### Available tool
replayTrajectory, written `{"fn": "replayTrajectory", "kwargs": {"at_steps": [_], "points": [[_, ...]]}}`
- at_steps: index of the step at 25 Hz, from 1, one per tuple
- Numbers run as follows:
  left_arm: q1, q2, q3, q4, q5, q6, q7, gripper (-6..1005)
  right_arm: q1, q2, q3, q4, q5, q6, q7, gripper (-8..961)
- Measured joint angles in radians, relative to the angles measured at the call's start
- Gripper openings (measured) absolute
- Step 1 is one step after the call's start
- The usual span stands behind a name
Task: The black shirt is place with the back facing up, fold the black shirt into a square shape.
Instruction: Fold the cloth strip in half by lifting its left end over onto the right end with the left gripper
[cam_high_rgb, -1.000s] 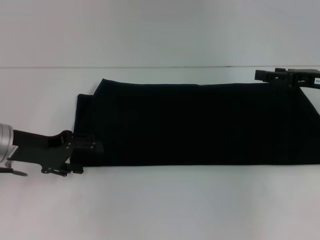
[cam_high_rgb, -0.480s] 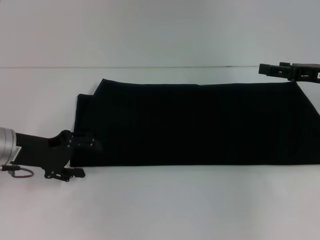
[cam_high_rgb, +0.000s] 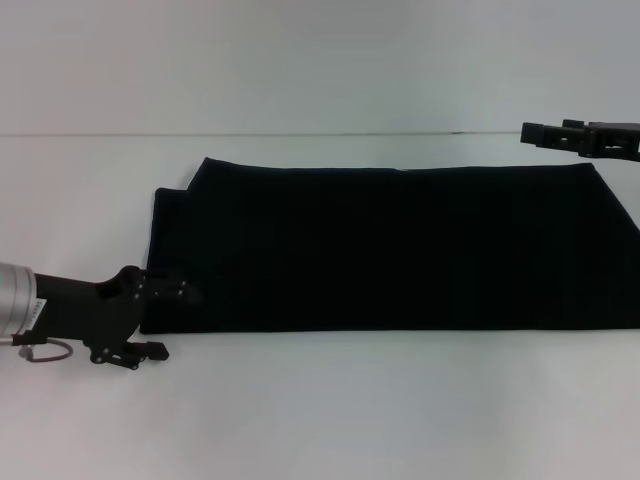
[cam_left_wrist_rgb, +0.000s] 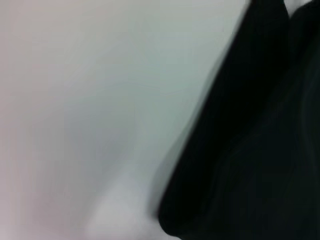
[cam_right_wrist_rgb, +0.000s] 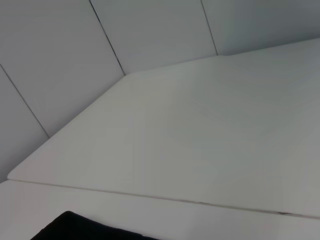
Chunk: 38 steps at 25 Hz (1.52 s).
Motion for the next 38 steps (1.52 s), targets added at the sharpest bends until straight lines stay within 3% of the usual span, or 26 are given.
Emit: {"fn": "replayTrajectory", "kwargs": {"at_steps": [38], "points": [[-0.028, 0.01, 0.005, -0.02, 0.001, -0.138, 0.054, 875, -0.009, 0.003, 0.006, -0.013, 0.0, -0.001, 0.013, 871]]}}
